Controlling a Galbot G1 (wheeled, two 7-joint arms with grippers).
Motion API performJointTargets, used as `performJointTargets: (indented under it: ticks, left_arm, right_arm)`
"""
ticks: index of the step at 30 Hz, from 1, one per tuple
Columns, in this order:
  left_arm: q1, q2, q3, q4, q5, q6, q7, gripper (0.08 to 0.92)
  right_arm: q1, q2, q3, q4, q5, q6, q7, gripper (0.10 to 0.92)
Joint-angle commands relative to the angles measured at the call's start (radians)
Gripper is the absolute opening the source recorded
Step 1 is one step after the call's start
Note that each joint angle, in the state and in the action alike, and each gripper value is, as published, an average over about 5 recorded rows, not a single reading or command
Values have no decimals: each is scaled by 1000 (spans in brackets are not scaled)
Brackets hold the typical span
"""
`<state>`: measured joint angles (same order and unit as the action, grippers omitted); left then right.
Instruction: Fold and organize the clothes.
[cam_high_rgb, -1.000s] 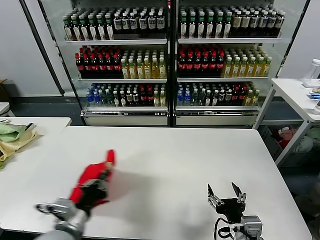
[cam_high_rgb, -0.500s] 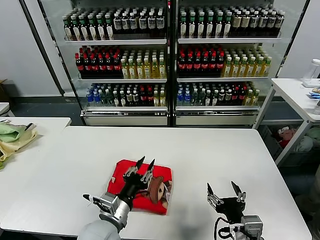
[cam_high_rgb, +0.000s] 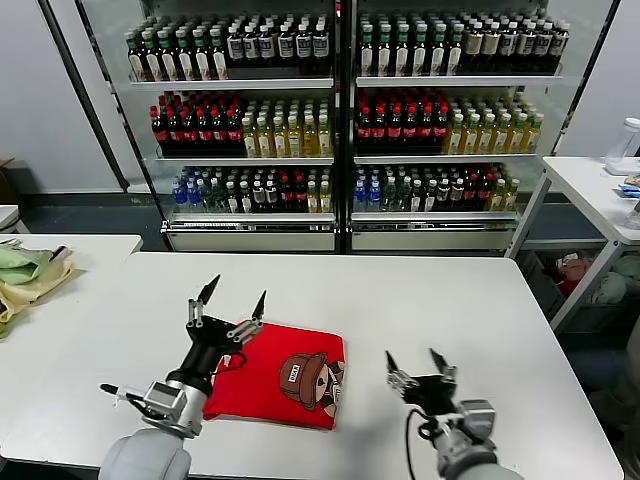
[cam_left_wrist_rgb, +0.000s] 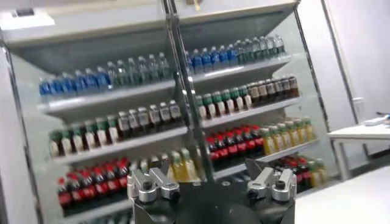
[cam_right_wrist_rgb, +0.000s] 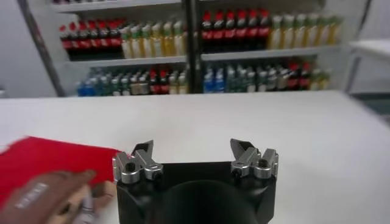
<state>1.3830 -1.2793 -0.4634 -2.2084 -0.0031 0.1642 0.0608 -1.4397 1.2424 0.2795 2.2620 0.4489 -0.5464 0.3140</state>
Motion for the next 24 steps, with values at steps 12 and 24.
performJointTargets:
  ticks: [12,24]
  left_arm:
    - [27,12,-73,29,110,-120,18,823]
    - [33,7,-68,33,113,-119,27,823]
  right_arm:
    - [244,97,-281,-312,356,-33,198,823]
    - [238,98,-276,-289,428,-28,233,621]
